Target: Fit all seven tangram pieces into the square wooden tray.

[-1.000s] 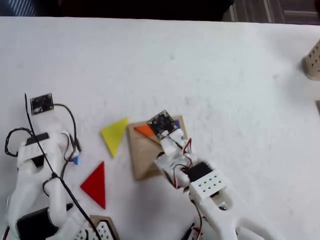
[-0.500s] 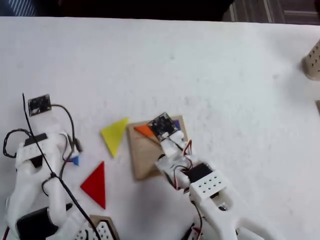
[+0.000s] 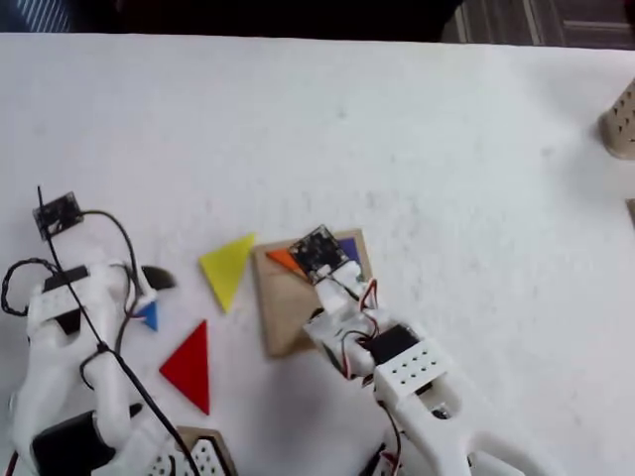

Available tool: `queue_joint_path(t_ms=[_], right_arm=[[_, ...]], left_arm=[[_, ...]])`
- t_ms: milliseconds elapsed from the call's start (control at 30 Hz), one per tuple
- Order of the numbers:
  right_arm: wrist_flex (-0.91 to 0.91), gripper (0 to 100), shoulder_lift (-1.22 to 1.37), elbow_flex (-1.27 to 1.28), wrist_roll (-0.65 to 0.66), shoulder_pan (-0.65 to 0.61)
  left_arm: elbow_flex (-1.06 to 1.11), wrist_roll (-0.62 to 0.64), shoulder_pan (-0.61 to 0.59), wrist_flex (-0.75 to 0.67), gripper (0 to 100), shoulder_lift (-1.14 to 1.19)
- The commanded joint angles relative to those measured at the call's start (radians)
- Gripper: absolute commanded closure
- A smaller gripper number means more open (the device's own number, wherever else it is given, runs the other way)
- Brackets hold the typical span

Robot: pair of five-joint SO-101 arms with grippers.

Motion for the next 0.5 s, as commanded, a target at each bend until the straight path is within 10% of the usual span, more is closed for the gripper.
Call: queue_joint_path(t_ms=[0, 467], right_arm=[[0.001, 98.1, -0.035, -0.008, 0.018, -0.004], [0.001, 98.1, -0.035, -0.008, 0.018, -0.002]], left_arm=[[-0.034, 0.014, -0.041, -0.015, 77, -0.015], [-0.031, -0.086, -0.036, 0.008, 97, -0.016]])
